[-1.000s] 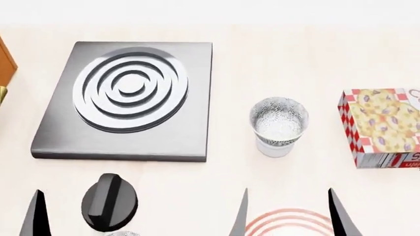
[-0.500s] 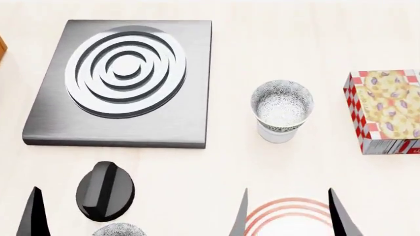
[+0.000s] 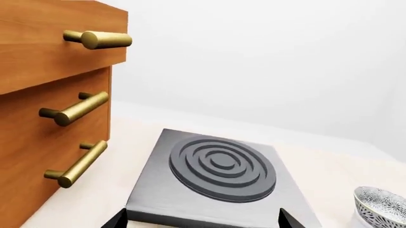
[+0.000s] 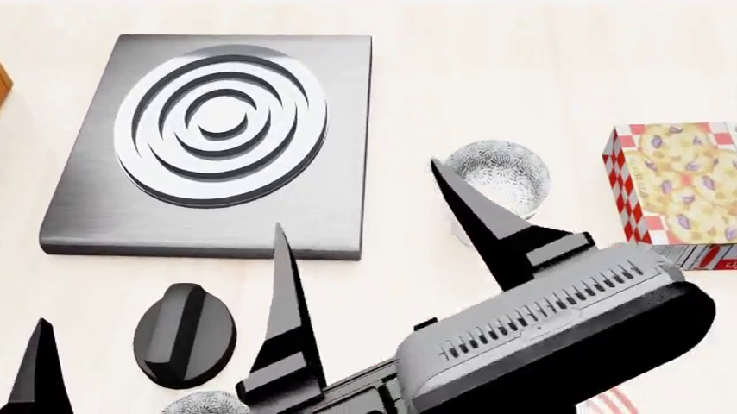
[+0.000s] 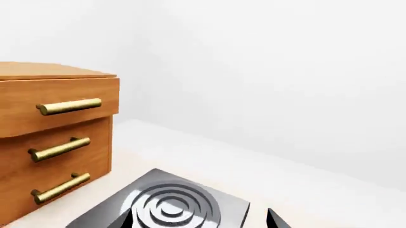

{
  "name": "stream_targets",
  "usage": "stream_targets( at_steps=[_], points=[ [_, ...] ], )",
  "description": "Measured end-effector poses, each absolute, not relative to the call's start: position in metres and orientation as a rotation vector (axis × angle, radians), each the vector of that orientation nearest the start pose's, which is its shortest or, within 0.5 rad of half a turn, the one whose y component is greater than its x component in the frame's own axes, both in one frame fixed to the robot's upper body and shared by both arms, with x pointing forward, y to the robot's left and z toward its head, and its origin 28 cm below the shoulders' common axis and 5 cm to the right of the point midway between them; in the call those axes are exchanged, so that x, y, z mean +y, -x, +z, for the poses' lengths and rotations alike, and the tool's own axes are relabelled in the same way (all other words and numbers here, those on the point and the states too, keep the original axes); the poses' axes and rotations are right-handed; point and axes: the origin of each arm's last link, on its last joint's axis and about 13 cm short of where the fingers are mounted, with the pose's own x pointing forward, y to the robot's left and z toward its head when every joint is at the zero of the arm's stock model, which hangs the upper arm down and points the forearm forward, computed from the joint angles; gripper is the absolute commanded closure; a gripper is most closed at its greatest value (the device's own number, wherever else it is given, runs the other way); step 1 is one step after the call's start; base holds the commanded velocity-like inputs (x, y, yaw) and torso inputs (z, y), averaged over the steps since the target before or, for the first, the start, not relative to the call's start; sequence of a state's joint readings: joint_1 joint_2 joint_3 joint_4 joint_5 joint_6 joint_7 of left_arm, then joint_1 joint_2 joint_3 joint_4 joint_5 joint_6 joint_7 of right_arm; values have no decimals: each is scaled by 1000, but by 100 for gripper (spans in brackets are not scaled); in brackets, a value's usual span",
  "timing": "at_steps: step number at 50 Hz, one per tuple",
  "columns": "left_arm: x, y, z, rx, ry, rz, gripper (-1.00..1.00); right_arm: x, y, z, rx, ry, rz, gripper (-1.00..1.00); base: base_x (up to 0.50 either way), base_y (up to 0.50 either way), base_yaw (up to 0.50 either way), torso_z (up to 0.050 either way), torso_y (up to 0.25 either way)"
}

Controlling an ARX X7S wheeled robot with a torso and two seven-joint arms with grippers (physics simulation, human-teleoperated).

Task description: Pick the akita bowl on the ramekin and place it on the plate.

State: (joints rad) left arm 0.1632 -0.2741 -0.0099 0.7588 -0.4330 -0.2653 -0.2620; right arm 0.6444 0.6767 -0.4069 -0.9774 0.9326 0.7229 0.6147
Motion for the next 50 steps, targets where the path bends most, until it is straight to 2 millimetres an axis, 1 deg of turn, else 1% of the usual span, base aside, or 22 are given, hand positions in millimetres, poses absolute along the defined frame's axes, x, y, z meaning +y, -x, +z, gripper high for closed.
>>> stream_targets(
  at_steps=[4,9,16,22,29,37,43,50],
  points=[
    [228,-159,126,-266,172,6,-100,-90,-185,247,-272,285,511,-100,0,0,0,0,0],
    [229,-159,126,-262,168,5,-100,-101,-199,269,-140,506,576,-100,0,0,0,0,0],
    [229,-160,125,-254,163,0,-100,-118,-217,296,15,808,638,-100,0,0,0,0,0],
    [228,-160,124,-249,161,-5,-100,-130,-233,314,139,976,645,-100,0,0,0,0,0],
    [228,-161,123,-244,159,-10,-100,-141,-246,330,248,1087,630,-100,0,0,0,0,0],
    [227,-161,122,-241,158,-14,-100,-153,-258,339,334,1158,596,-100,0,0,0,0,0],
    [227,-160,121,-240,156,-16,-100,-160,-264,342,366,1186,572,-100,0,0,0,0,0],
    [226,-160,121,-239,155,-18,-100,-166,-273,338,383,1194,548,-100,0,0,0,0,0]
  ],
)
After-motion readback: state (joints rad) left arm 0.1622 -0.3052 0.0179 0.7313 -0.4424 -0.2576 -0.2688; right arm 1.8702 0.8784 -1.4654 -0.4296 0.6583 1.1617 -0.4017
